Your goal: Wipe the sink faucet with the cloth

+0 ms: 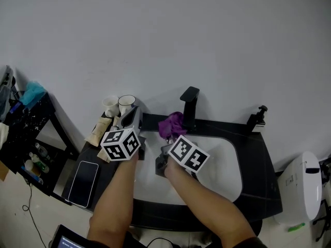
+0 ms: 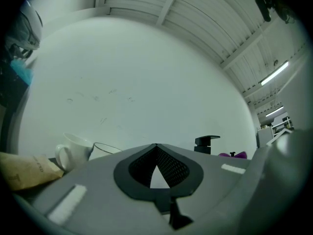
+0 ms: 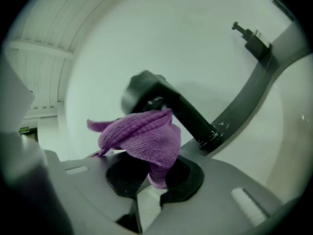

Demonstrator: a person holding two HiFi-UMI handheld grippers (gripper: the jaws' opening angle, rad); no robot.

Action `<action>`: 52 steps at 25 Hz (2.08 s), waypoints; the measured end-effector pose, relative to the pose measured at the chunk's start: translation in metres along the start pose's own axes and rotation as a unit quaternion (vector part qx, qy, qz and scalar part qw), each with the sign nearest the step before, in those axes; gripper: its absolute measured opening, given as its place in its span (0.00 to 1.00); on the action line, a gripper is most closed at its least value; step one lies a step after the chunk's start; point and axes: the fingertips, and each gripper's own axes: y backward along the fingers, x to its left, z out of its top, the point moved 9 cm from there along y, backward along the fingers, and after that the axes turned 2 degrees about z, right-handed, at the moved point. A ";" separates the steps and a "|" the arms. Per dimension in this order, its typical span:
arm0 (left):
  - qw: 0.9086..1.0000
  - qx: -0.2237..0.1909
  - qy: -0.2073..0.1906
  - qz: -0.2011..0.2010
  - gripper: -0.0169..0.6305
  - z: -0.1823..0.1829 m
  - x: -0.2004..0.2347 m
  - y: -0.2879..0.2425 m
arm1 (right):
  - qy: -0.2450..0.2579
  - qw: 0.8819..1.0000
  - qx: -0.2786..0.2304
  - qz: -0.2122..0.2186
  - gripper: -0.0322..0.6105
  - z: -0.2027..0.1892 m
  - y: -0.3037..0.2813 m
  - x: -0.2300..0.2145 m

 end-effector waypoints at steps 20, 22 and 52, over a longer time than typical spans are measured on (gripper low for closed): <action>0.996 0.056 -0.035 -0.063 0.05 -0.028 -0.055 -0.002 | 0.545 0.830 -0.097 0.070 0.14 0.107 0.092 -0.043; 0.996 0.066 -0.019 -0.061 0.05 -0.032 -0.052 -0.005 | 0.527 0.844 -0.063 0.081 0.14 0.104 0.086 -0.051; 0.991 0.095 -0.074 -0.067 0.05 -0.036 -0.056 -0.001 | 0.480 0.876 0.005 0.040 0.14 0.089 0.073 -0.072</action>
